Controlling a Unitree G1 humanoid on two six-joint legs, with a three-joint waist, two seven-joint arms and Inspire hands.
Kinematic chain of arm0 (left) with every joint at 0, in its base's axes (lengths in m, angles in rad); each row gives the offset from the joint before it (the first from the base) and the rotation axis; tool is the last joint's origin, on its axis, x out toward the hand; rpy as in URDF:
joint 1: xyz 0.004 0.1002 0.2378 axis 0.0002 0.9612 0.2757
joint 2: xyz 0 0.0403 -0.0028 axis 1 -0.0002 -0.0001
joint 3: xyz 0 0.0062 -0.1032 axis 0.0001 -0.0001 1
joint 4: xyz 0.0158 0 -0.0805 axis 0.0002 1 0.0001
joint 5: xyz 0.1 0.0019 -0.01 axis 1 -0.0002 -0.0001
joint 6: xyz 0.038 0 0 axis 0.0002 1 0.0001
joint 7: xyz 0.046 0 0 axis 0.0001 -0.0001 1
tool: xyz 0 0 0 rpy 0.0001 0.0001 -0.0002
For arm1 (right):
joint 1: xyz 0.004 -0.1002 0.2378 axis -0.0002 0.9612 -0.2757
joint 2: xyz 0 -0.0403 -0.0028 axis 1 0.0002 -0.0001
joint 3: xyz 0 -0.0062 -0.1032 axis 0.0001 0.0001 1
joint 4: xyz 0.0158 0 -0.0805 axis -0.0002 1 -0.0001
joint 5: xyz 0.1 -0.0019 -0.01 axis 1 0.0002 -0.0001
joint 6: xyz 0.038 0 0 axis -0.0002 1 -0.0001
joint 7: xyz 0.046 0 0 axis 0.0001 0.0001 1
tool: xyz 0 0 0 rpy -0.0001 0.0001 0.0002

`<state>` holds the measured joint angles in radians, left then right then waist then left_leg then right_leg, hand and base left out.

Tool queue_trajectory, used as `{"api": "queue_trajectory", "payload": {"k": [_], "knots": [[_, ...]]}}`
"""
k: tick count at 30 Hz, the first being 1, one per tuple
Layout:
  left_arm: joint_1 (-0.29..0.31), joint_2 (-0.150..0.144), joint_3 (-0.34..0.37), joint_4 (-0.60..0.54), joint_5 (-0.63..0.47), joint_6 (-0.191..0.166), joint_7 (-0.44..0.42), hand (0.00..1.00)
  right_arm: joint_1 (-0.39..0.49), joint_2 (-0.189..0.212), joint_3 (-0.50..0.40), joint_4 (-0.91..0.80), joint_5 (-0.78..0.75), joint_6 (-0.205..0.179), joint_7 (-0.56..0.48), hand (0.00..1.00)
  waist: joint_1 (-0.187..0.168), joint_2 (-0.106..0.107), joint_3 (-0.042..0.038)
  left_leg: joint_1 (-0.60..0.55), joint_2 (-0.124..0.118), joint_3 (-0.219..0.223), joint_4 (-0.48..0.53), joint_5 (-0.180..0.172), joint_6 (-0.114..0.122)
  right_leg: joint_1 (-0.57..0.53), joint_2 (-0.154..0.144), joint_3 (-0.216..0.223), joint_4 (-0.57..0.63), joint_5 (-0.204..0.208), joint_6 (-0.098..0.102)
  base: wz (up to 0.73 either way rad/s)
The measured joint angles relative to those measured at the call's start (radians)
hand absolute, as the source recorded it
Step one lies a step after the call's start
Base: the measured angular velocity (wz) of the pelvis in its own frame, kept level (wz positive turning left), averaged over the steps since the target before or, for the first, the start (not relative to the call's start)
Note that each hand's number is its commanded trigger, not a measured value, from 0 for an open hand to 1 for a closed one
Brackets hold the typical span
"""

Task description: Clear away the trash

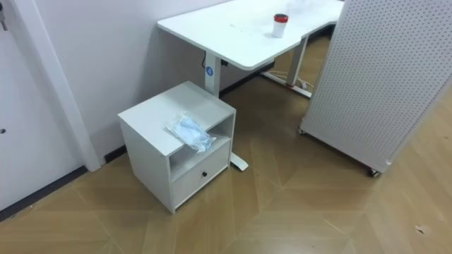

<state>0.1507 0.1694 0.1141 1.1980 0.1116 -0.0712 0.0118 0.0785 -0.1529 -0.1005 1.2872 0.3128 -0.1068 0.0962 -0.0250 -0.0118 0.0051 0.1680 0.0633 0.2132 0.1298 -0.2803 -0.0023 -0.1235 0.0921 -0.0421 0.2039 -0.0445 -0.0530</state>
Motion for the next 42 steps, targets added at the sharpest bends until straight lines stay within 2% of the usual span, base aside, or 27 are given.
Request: {"api": "queue_trajectory", "payload": {"k": [14, 20, 23, 26, 28, 29, 30, 31, 32, 33, 34, 36, 37, 38, 39, 40, 41, 42], "knots": [[-0.001, 0.0, -0.001, 0.001, 0.0, 0.004, 0.036, 0.0, -0.001, 0.0, 0.008, 0.003, 0.001, 0.0, -0.022, 1.0, 0.003, 0.002, -0.0018, 0.0, 0.001, 0.002, 0.007, 0.0, 0.0, 0.0, -0.002, -0.011, -0.001, 0.001, -0.001, 0.0], [0.0, 0.0, -0.001, 0.002, 0.0, 0.024, 0.053, 0.0, -0.001, -0.001, 0.013, 0.002, 0.001, 0.004, -0.022, 1.0, 0.003, 0.005, -0.0015, 0.0, 0.003, 0.004, 0.006, 0.0, 0.0, 0.001, 0.0, -0.012, -0.002, 0.001, -0.001, 0.0], [0.0, 0.0, 0.0, 0.002, 0.011, 0.028, 0.068, 0.0, 0.0, -0.001, 0.01, 0.004, 0.001, 0.007, -0.021, 1.0, 0.0, 0.006, -0.0013, 0.0, 0.011, 0.005, 0.01, -0.002, -0.003, 0.001, -0.001, -0.036, 0.006, -0.003, -0.009, 0.01], [0.005, 0.005, 0.005, 0.007, 0.024, 0.027, 0.067, 0.0, -0.003, -0.002, 0.001, -0.002, 0.0, 0.013, -0.016, 1.0, 0.007, 0.003, -0.0009, 0.0, 0.029, 0.026, 0.046, -0.029, -0.019, -0.024, -0.007, -0.111, 0.083, -0.042, -0.038, -0.22], [0.016, 0.012, 0.007, 0.013, 0.043, 0.035, 0.064, 0.0, -0.006, -0.006, 0.004, -0.009, -0.004, 0.023, -0.007, 1.0, 0.005, 0.001, -0.0003, -0.01, 0.041, 0.047, 0.134, -0.079, -0.037, -0.042, -0.013, -0.151, 0.164, -0.111, -0.057, -0.34], [0.016, 0.014, 0.007, 0.011, 0.05, 0.04, 0.063, 0.0, -0.008, -0.005, 0.005, -0.007, -0.004, 0.025, -0.006, 1.0, 0.002, -0.004, -0.0002, -0.022, 0.047, 0.048, 0.174, -0.091, -0.042, -0.05, -0.016, -0.146, 0.182, -0.133, -0.061, -0.17], [0.015, 0.019, 0.007, 0.007, 0.059, 0.049, 0.061, 0.0, -0.009, -0.002, 0.002, -0.005, -0.005, 0.036, -0.004, 1.0, -0.001, -0.019, -0.0007, -0.063, 0.056, 0.041, 0.299, -0.1, -0.046, -0.057, -0.02, -0.12, 0.217, -0.169, -0.062, -0.15], [0.017, 0.016, 0.001, 0.004, 0.059, 0.052, 0.055, 0.0, -0.008, -0.008, 0.0, -0.004, -0.004, 0.042, 0.001, 1.0, 0.001, -0.019, 0.0003, -0.124, 0.07, 0.0, 0.462, -0.088, -0.039, -0.044, -0.015, -0.108, 0.222, -0.184, -0.062, -0.23], [0.019, 0.015, 0.002, 0.001, 0.059, 0.052, 0.054, 0.0, -0.006, -0.014, 0.001, -0.004, -0.004, 0.044, 0.003, 1.0, 0.004, -0.021, 0.0034, -0.155, 0.072, -0.031, 0.535, -0.073, -0.036, -0.031, -0.01, -0.098, 0.229, -0.191, -0.065, -0.3], [0.021, 0.015, 0.001, -0.001, 0.059, 0.057, 0.049, 0.0, -0.01, -0.023, 0.003, -0.008, -0.003, 0.044, 0.004, 1.0, 0.007, -0.014, 0.0054, -0.209, 0.072, -0.091, 0.666, -0.031, -0.027, -0.012, -0.003, -0.091, 0.238, -0.201, -0.082, -0.19], [0.017, 0.018, -0.009, 0.0, 0.059, 0.064, 0.049, 0.0, -0.009, -0.027, 0.009, -0.007, 0.002, 0.045, 0.003, 1.0, -0.002, -0.017, 0.0028, -0.261, 0.057, -0.13, 0.736, -0.021, -0.023, 0.0, -0.004, -0.086, 0.252, -0.219, -0.089, -0.1], [0.012, 0.02, -0.028, -0.001, 0.063, 0.069, 0.05, 0.0, -0.008, -0.029, 0.014, 0.0, 0.021, 0.055, -0.002, 1.0, -0.001, -0.021, 0.005, -0.358, 0.045, -0.135, 0.772, -0.03, -0.015, 0.018, -0.005, -0.08, 0.261, -0.243, -0.083, -0.11], [0.016, 0.02, -0.04, -0.001, 0.08, 0.07, 0.049, 0.0, -0.004, -0.028, 0.014, 0.001, 0.02, 0.063, -0.004, 1.0, 0.003, -0.025, 0.0053, -0.414, 0.03, -0.132, 0.744, -0.03, -0.011, 0.036, -0.004, -0.067, 0.261, -0.254, -0.084, -0.25], [0.023, 0.019, -0.041, -0.001, 0.08, 0.071, 0.048, 0.0, -0.002, -0.027, 0.015, 0.001, 0.021, 0.067, -0.005, 1.0, 0.003, -0.029, 0.0046, -0.437, 0.025, -0.133, 0.717, -0.029, -0.009, 0.042, -0.006, -0.061, 0.261, -0.262, -0.082, -0.35], [0.043, 0.019, -0.04, -0.001, 0.08, 0.073, 0.046, 0.0, 0.003, -0.026, 0.019, 0.001, 0.025, 0.075, -0.007, 1.0, 0.006, -0.029, 0.0051, -0.472, 0.009, -0.133, 0.634, -0.022, -0.016, 0.062, -0.007, -0.047, 0.261, -0.278, -0.081, -0.38], [0.058, 0.019, -0.042, -0.002, 0.08, 0.076, 0.043, 0.0, 0.006, -0.03, 0.04, 0.0, 0.04, 0.079, -0.011, 1.0, 0.006, -0.031, 0.004, -0.499, -0.003, -0.131, 0.517, 0.004, -0.021, 0.079, -0.007, -0.042, 0.261, -0.294, -0.083, -0.33], [0.062, 0.019, -0.042, -0.002, 0.082, 0.079, 0.039, 0.0, 0.008, -0.032, 0.041, -0.001, 0.042, 0.081, -0.011, 1.0, 0.005, -0.03, 0.0042, -0.512, -0.005, -0.131, 0.456, 0.025, -0.02, 0.085, -0.007, -0.042, 0.262, -0.303, -0.083, -0.24], [0.065, 0.019, -0.041, -0.001, 0.09, 0.084, 0.032, 0.0, 0.014, -0.035, 0.049, -0.003, 0.046, 0.081, -0.013, 1.0, 0.008, -0.032, 0.004, -0.537, -0.008, -0.131, 0.356, 0.09, -0.019, 0.098, -0.007, -0.037, 0.265, -0.321, -0.08, -0.24]]}}
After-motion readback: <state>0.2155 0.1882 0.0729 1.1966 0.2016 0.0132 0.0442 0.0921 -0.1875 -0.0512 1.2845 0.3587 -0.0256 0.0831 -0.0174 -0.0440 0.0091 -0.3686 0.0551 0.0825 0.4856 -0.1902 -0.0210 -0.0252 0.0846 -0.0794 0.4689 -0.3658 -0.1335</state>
